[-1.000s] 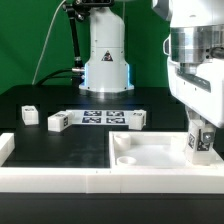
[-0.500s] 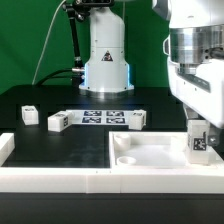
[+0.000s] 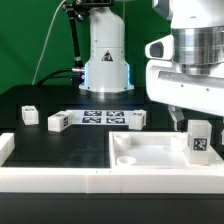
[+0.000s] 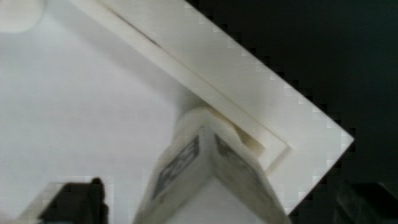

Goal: Assemble one leg

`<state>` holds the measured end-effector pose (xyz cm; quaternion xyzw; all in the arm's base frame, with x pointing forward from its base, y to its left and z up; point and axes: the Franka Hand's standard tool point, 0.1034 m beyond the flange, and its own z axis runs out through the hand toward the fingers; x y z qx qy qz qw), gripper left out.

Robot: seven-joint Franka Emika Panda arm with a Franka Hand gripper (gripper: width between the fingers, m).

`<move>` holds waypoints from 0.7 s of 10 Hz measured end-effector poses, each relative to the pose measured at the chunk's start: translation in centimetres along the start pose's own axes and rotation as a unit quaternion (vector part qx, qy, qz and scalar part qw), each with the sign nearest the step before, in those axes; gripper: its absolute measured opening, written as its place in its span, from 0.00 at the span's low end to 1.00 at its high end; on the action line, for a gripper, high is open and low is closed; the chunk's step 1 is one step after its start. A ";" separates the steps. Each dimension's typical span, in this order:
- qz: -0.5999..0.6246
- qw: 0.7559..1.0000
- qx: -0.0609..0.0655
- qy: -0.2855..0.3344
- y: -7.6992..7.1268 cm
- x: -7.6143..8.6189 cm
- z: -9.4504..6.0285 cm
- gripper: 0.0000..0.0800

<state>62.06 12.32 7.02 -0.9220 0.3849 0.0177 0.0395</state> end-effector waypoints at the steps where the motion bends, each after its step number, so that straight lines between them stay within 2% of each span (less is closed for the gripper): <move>1: -0.075 0.997 -0.007 0.005 0.0 0.0 -0.1 0.81; 3: -0.194 0.981 -0.012 0.010 0.0 0.2 -0.1 0.81; 5: -0.288 0.958 -0.012 0.012 0.1 0.4 -0.1 0.81; 7: -0.324 0.946 -0.013 0.012 0.0 0.4 -0.2 0.81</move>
Offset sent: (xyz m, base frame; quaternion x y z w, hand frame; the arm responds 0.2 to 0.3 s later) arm 0.0012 0.0026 -0.0020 0.0054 0.0092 -0.2176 0.9760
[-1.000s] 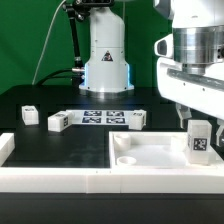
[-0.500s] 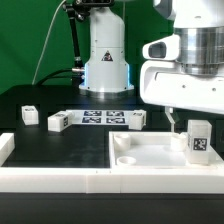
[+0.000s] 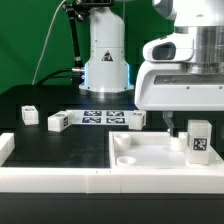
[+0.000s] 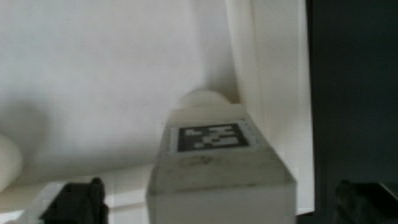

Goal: Assemble one leg

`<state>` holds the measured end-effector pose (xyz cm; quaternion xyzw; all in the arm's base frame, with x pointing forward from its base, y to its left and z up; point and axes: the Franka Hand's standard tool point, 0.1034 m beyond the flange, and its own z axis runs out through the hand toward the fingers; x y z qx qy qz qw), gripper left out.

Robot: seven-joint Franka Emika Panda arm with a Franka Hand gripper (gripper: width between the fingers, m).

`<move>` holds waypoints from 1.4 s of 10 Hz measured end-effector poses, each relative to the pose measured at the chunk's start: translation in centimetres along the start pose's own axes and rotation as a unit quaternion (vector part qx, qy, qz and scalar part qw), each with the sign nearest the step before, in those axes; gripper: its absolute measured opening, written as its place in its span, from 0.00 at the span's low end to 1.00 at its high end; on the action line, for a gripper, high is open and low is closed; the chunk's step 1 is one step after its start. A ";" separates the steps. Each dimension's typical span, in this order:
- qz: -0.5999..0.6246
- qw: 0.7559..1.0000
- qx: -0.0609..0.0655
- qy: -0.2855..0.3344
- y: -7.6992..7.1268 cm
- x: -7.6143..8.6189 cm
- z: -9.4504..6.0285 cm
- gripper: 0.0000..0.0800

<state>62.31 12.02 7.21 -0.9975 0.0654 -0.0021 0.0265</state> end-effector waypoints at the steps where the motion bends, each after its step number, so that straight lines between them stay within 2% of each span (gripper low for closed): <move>1: -0.003 1.000 0.000 0.000 0.0 0.0 0.0 0.81; 3: -0.002 1.000 0.000 0.000 0.1 0.0 0.1 0.49; 4: -0.002 1.000 -0.001 0.000 0.1 0.0 0.1 0.36; 7: 0.013 1.000 0.000 0.000 0.1 0.0 0.1 0.36; 9: 0.145 0.989 0.005 0.004 0.1 0.1 0.1 0.36; 13: 0.341 0.940 0.011 0.001 0.3 0.1 0.1 0.36; 14: 0.409 0.913 0.016 -0.001 0.4 0.2 0.1 0.36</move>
Offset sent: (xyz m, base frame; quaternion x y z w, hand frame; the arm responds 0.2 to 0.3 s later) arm 0.0000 0.0000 0.0000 0.0000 0.0000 0.0000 1.0000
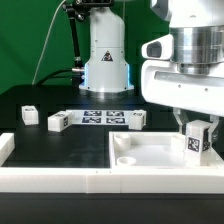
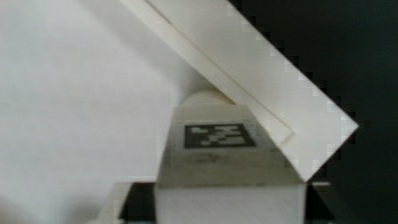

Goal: Assemble one leg

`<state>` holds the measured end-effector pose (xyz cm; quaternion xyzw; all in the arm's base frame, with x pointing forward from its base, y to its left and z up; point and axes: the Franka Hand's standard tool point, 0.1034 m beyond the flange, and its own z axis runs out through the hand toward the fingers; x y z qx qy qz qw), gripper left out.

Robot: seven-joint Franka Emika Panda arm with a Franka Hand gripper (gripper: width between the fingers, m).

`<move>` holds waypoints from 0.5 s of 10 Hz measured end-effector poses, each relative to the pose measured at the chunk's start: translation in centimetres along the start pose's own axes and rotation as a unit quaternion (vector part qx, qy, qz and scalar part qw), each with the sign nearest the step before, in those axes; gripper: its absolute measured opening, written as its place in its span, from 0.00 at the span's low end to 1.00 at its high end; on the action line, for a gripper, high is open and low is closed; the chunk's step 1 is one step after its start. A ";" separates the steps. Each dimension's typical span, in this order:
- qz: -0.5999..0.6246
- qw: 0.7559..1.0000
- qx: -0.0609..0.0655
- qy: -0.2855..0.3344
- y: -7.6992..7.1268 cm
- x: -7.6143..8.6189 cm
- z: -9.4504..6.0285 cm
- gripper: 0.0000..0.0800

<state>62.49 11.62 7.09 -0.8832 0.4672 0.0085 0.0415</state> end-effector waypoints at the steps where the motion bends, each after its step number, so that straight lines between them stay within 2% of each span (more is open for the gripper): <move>1: 0.059 0.998 0.006 0.000 0.0 0.1 0.1 0.36; 2: 0.086 0.996 0.009 0.002 0.0 0.1 0.1 0.36; 4: 0.239 0.971 0.021 0.003 0.1 -0.1 0.1 0.36; 5: 0.272 0.962 0.022 0.005 0.1 -0.1 0.1 0.36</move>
Offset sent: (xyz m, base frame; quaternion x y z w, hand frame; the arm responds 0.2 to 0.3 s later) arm -0.0097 -0.0064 -0.0016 0.0205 0.0363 0.3400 0.9395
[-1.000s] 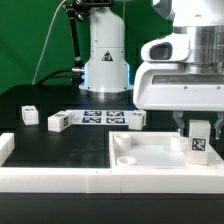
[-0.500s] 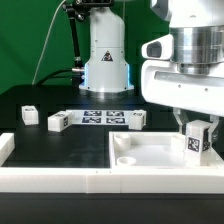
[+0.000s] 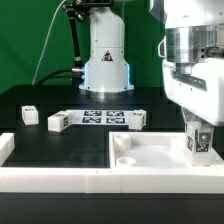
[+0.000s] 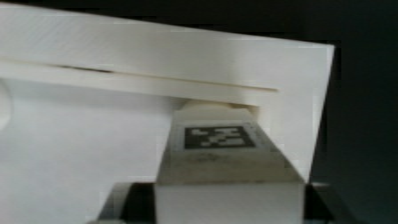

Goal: Assemble one leg

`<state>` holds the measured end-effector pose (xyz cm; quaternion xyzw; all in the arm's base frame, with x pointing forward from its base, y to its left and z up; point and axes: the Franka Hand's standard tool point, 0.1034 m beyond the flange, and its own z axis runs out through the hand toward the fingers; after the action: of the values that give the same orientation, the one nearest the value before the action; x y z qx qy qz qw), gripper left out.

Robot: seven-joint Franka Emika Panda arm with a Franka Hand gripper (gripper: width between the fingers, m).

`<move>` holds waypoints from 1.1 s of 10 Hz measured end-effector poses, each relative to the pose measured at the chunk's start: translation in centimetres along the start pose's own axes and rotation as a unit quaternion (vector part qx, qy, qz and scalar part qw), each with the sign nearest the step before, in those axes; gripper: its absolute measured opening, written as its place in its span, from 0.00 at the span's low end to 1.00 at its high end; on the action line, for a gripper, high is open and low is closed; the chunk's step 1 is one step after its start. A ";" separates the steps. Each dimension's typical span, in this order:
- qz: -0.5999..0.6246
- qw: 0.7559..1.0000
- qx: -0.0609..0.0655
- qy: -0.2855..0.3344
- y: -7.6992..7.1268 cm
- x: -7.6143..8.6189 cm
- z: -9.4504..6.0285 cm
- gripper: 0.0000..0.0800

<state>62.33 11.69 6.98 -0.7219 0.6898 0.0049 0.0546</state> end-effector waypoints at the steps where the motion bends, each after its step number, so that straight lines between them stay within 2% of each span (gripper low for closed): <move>1: 0.055 0.999 0.000 -0.002 0.0 0.0 0.0 0.36; 4: 0.118 0.993 0.000 -0.008 0.0 0.0 0.0 0.36; 5: 0.112 0.994 0.000 -0.008 0.0 0.0 0.1 0.57; 6: 0.094 0.996 0.000 -0.009 0.0 -0.1 0.1 0.57; 7: 0.075 0.997 -0.001 -0.009 0.0 -0.3 0.0 0.76; 8: 0.025 0.999 -0.016 -0.012 0.2 -0.6 0.0 0.80; 10: -0.102 0.995 -0.015 -0.014 0.0 -0.9 -0.1 0.81; 11: -0.199 0.980 -0.022 -0.015 -0.1 -1.0 -0.3 0.81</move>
Offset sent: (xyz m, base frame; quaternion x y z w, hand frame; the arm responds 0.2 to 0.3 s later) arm 0.0000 0.0000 0.0000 0.0000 0.0000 0.0799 0.9968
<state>62.33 12.65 7.35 -0.8455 0.5313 0.0196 0.0492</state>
